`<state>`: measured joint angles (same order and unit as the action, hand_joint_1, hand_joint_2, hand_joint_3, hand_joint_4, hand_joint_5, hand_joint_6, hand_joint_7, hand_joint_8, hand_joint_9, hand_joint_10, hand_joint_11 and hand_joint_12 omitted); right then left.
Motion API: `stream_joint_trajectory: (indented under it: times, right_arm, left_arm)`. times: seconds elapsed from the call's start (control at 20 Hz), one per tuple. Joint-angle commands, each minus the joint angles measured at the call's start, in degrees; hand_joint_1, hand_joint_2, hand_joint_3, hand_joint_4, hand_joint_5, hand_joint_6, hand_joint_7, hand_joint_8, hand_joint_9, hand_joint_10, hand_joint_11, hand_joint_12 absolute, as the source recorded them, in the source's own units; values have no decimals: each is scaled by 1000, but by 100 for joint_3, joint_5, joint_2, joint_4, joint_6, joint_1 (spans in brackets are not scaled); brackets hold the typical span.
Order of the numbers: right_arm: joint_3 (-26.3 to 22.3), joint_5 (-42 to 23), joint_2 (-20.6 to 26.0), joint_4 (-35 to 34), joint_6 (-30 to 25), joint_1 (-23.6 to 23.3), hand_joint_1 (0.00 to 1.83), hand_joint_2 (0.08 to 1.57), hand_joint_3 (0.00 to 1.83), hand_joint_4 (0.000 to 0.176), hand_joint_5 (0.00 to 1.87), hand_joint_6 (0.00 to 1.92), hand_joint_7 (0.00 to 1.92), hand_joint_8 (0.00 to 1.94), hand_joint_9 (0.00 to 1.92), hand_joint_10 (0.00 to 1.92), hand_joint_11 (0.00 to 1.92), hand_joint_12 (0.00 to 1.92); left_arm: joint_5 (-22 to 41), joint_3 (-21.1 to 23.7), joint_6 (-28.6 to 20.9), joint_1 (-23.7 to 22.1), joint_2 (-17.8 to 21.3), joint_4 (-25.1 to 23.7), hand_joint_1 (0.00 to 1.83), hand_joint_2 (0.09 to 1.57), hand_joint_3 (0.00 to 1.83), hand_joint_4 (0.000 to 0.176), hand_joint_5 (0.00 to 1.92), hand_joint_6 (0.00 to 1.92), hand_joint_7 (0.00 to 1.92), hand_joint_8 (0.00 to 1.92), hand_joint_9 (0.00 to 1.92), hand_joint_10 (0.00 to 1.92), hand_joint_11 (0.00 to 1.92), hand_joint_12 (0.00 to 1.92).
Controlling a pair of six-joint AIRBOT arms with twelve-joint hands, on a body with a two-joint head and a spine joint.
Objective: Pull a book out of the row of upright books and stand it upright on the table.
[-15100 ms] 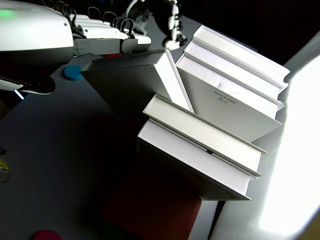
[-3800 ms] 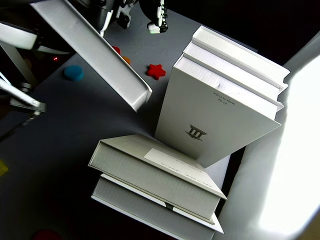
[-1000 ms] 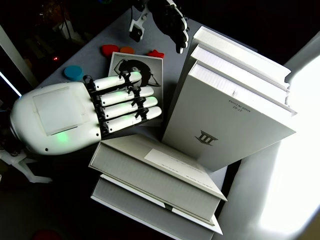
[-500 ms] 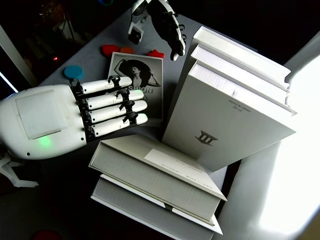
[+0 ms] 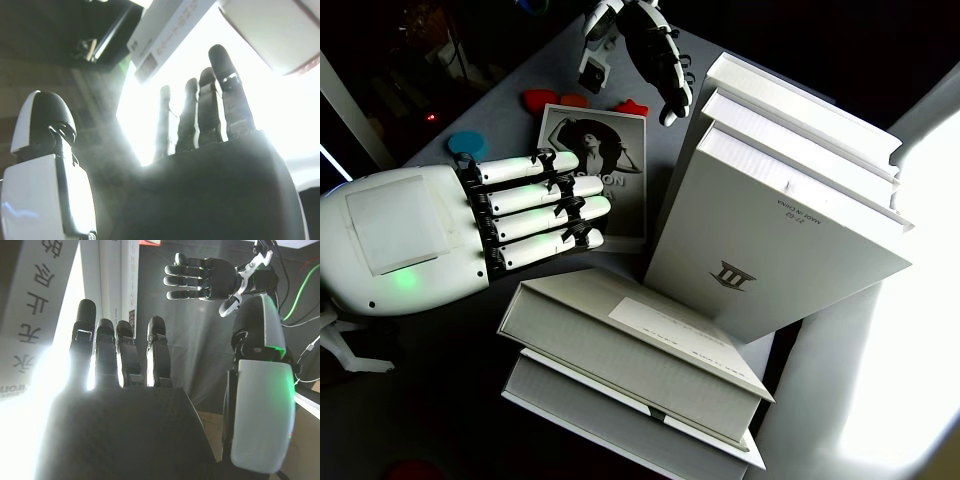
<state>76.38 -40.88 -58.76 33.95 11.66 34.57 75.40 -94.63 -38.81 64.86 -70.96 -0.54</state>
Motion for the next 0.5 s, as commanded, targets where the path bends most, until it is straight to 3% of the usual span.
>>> stream_joint_trajectory:
  times: [0.0,0.05,0.1,0.15,0.25,0.3,0.35,0.45]
  right_arm:
    - [-31,-622,23,-315,-22,-37,709,948,0,164,193,1,1,0,0,0,0,511]
    - [-34,-637,23,-326,-22,-32,697,948,0,174,192,1,2,1,0,0,0,503]
    - [-37,-645,27,-328,-22,-30,696,941,0,165,206,6,17,6,0,0,0,500]
    - [-44,-663,38,-333,-22,-30,688,935,0,165,220,4,29,1,0,0,0,342]
    - [-76,-723,78,-371,-22,-30,678,937,2,166,213,0,21,1,0,0,0,250]
    - [-85,-740,85,-383,-22,-30,684,934,0,166,214,0,17,1,0,0,0,287]
    - [-85,-740,84,-383,-22,-30,679,941,3,167,212,0,22,4,0,0,0,299]
    - [-89,-740,93,-398,-22,-21,695,949,6,154,211,0,20,2,0,0,0,307]
  left_arm:
    - [684,-28,-54,-88,-29,236,665,959,0,55,188,1,124,2,101,1,0,900]
    - [692,-28,-54,-94,-21,236,681,955,0,55,186,0,109,3,83,3,0,800]
    - [697,-26,-54,-102,-16,235,685,953,0,66,193,2,109,2,84,3,0,747]
    - [705,-26,-54,-116,-16,235,683,950,0,64,192,1,110,2,89,5,0,735]
    - [732,-17,-54,-157,-20,224,668,941,0,75,189,3,118,1,102,4,0,805]
    - [745,-9,-54,-160,-21,220,652,940,0,71,175,0,114,0,105,5,0,817]
    - [747,-7,-54,-160,-21,220,642,930,0,81,179,2,135,3,124,8,0,878]
    - [770,1,-54,-160,-21,225,631,917,0,90,192,4,157,4,151,13,0,950]
